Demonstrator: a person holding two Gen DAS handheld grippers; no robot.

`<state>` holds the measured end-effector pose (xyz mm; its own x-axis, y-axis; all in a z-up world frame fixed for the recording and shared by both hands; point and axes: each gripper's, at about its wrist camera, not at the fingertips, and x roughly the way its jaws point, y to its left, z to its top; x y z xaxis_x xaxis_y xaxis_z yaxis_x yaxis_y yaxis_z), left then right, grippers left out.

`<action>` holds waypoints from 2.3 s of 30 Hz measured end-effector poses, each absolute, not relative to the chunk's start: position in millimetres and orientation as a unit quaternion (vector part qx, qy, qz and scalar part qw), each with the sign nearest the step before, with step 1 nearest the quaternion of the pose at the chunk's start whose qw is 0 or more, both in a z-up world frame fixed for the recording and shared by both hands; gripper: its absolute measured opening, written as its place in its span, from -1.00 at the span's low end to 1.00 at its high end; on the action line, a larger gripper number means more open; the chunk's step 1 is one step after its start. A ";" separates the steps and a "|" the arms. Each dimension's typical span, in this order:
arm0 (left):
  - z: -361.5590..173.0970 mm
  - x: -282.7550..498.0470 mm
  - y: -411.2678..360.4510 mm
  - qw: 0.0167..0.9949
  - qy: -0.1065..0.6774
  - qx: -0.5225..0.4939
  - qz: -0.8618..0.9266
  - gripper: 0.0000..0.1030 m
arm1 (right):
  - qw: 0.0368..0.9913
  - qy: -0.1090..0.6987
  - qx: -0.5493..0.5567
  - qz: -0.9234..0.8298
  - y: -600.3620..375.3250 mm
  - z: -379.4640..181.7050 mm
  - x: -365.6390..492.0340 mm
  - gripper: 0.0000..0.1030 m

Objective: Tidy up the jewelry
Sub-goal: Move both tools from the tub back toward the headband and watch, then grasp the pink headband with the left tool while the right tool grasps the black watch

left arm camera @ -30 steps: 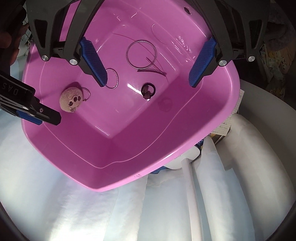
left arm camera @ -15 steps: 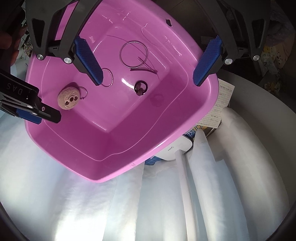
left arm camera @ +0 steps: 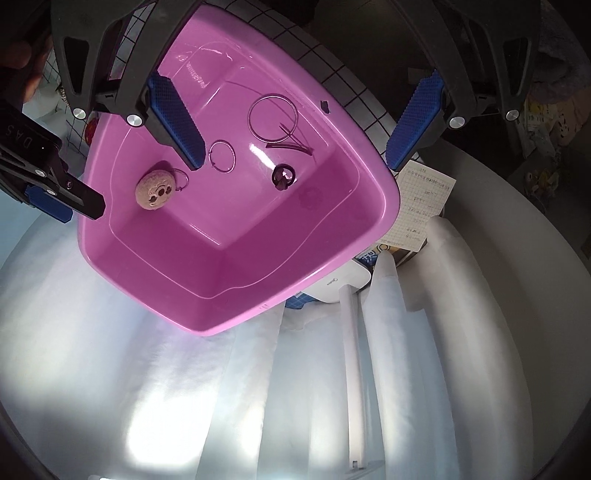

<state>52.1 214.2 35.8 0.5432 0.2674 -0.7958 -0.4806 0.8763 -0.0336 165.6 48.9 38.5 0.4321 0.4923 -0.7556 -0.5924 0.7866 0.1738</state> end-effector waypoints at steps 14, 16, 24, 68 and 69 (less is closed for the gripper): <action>56.2 6.6 78.3 0.903 0.400 -0.099 0.123 0.88 | 0.888 0.395 -0.010 0.237 -145.9 42.8 55.2 0.40; 48.9 4.6 53.9 0.901 0.411 -0.092 0.104 0.88 | 0.894 0.398 -0.015 0.206 -176.9 31.7 39.5 0.46; -6.9 5.2 -25.9 0.884 0.459 -0.077 0.050 0.88 | 0.887 0.438 0.015 0.146 -284.8 -20.6 -3.4 0.48; -178.5 128.2 -64.6 0.863 0.505 0.001 -0.035 0.88 | 0.881 0.458 0.098 0.064 -289.2 -184.6 60.8 0.54; -178.7 129.1 -65.4 0.862 0.505 0.000 -0.037 0.88 | 0.882 0.457 0.097 0.060 -288.6 -185.2 61.8 0.54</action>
